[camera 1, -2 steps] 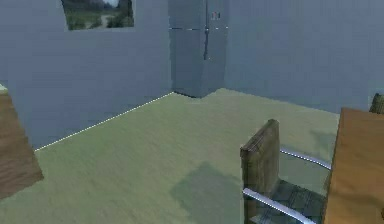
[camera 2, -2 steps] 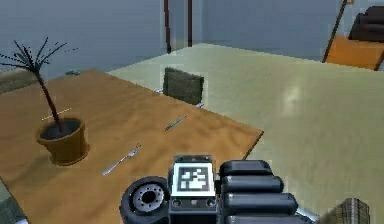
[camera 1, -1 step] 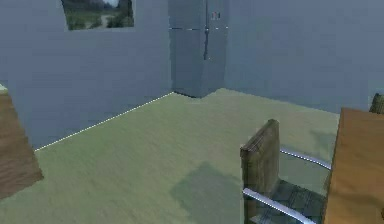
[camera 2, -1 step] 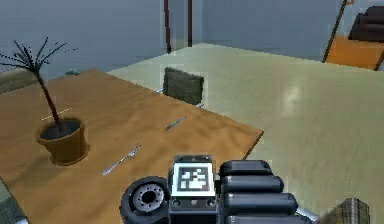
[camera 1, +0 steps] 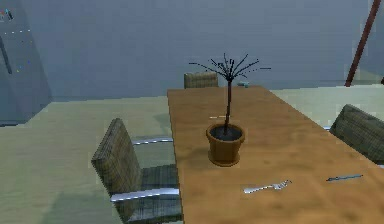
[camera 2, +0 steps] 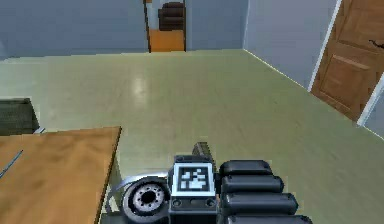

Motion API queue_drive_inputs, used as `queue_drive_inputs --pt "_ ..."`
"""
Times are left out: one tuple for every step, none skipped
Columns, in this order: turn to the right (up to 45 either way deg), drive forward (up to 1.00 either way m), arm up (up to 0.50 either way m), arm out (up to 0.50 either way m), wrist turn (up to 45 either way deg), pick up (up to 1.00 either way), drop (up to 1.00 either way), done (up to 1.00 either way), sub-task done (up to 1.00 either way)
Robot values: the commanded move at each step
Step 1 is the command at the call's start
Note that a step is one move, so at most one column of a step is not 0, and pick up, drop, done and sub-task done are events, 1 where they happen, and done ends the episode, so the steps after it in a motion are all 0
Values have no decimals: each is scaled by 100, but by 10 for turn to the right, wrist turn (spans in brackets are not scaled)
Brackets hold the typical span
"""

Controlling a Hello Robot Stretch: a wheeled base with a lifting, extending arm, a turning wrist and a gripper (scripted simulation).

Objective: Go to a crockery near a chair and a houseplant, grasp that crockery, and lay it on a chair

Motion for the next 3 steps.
queue_drive_inputs --pt "120 0 0 0 0 0 0 0 0" --pt "0 0 0 28 0 0 0 0 0" --pt "0 0 0 0 390 0 0 0 0"
